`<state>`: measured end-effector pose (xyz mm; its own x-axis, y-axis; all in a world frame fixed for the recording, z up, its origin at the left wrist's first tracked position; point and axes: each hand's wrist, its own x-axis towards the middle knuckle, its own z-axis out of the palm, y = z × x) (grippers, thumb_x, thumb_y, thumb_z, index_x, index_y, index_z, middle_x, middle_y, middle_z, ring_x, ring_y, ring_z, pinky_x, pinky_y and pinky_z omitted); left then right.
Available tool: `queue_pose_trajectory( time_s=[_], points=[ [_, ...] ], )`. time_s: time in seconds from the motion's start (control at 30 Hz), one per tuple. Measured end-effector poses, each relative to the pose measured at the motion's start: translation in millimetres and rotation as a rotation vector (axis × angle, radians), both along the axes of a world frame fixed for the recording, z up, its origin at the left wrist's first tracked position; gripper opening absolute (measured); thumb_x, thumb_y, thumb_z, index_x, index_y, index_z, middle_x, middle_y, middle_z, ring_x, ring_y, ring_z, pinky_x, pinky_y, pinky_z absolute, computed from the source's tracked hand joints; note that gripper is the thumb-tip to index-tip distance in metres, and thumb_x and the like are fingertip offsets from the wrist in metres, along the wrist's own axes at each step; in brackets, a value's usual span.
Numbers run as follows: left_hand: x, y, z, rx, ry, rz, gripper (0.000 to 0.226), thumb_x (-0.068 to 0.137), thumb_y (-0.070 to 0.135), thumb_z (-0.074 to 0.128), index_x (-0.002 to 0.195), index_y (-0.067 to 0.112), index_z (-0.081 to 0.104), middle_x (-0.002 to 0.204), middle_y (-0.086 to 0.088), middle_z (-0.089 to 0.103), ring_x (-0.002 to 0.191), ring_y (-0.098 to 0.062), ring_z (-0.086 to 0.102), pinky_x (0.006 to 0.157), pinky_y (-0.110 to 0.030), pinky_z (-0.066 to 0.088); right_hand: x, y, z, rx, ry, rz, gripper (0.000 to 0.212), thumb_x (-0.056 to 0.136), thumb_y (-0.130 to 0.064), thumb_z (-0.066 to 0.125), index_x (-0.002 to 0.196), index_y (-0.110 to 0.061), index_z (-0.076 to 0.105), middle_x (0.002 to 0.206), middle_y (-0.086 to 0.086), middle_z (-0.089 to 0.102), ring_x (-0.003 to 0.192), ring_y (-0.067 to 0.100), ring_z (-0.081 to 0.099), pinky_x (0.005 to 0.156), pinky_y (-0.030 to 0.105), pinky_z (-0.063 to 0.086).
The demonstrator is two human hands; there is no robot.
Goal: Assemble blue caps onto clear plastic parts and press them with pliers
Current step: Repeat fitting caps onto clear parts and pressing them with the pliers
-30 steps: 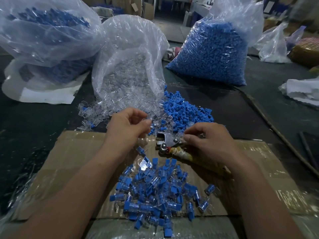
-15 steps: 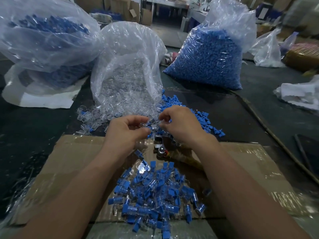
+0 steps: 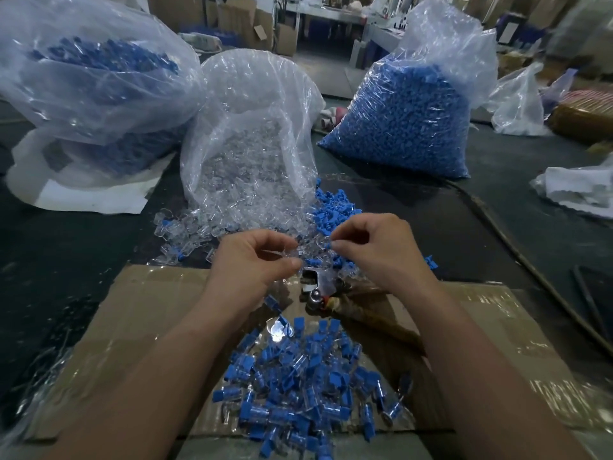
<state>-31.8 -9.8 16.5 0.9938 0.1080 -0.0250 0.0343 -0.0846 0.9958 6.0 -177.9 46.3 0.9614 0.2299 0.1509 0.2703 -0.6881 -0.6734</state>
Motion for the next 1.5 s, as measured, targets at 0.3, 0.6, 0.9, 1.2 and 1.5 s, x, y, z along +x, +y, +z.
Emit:
queue_pose_trajectory(
  time_s=[0.3, 0.6, 0.9, 1.2, 1.5],
  points=[
    [-1.8, -7.7, -4.0, 0.111, -0.151, -0.040, 0.034, 0.068, 0.004, 0.077, 0.078, 0.035, 0.069, 0.074, 0.011, 0.070, 0.068, -0.004, 0.066, 0.065, -0.015, 0.053, -25.4, 3.0, -5.3, 0.411, 0.076, 0.021, 0.023, 0.074, -0.004, 0.073, 0.070, -0.025, 0.067, 0.065, -0.012, 0.067, 0.064, -0.001, 0.062, 0.064, 0.012, 0.050],
    [-12.8, -15.6, 3.5, 0.336, -0.318, -0.098, 0.043, 0.072, 0.002, 0.073, 0.082, 0.042, 0.061, 0.076, 0.019, 0.065, 0.076, 0.008, 0.062, 0.067, -0.002, 0.045, -29.8, 8.1, -7.9, 0.361, 0.083, 0.024, 0.021, 0.073, -0.006, 0.074, 0.068, -0.025, 0.066, 0.063, -0.009, 0.066, 0.061, 0.002, 0.062, 0.062, 0.017, 0.053],
    [-13.2, -14.4, 2.6, 0.314, -0.408, -0.121, 0.039, 0.075, 0.000, 0.069, 0.084, 0.038, 0.062, 0.079, 0.017, 0.066, 0.077, 0.004, 0.064, 0.070, -0.006, 0.047, -31.6, -1.9, -7.2, 0.521, 0.198, 0.142, 0.016, 0.068, -0.006, 0.076, 0.074, -0.017, 0.065, 0.066, -0.009, 0.068, 0.062, 0.002, 0.064, 0.058, 0.012, 0.048],
    [-11.6, -11.0, 6.0, 0.372, -0.537, -0.139, 0.019, 0.067, 0.026, 0.069, 0.083, 0.036, 0.064, 0.082, 0.011, 0.055, 0.080, 0.005, 0.052, 0.067, -0.007, 0.043, -28.9, -8.3, -9.3, 0.709, 0.374, 0.313, 0.023, 0.063, -0.016, 0.073, 0.085, -0.020, 0.070, 0.083, 0.004, 0.072, 0.078, 0.016, 0.068, 0.068, 0.024, 0.054],
    [-12.3, -10.6, 11.0, -0.026, -0.164, -0.206, 0.025, 0.077, -0.002, 0.064, 0.078, 0.023, 0.067, 0.070, -0.001, 0.071, 0.061, -0.011, 0.066, 0.056, -0.017, 0.052, -29.7, -2.6, -9.2, 0.667, 0.261, 0.264, 0.036, 0.066, -0.009, 0.070, 0.096, -0.028, 0.063, 0.089, -0.010, 0.072, 0.087, 0.008, 0.068, 0.071, 0.016, 0.051]
  ],
)
